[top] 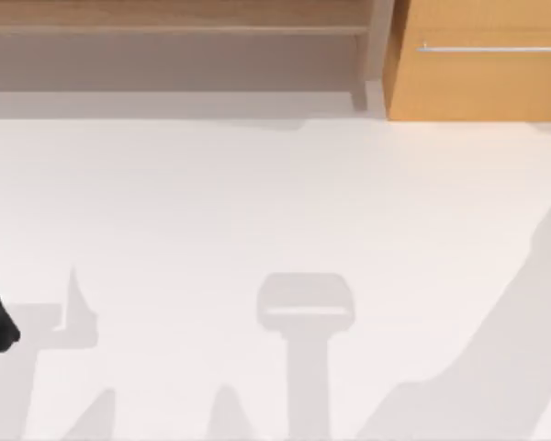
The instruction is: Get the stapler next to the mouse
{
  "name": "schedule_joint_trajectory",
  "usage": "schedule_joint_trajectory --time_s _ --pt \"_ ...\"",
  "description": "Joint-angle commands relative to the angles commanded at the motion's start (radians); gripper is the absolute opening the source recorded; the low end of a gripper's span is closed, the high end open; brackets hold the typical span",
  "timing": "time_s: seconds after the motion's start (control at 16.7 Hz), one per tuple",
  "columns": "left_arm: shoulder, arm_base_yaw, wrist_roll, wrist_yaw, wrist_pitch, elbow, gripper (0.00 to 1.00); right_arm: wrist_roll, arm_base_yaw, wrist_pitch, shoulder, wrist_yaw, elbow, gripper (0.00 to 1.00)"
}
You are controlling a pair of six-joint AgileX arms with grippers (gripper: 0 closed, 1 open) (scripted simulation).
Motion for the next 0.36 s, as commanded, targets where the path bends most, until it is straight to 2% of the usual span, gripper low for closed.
schedule_joint_trajectory --time_s 0.36 --pt "0.0 0.0 0.0 0.0 0.0 0.0 1.0 0.0 0.0 0.0 0.0 0.0 0.0 1.0"
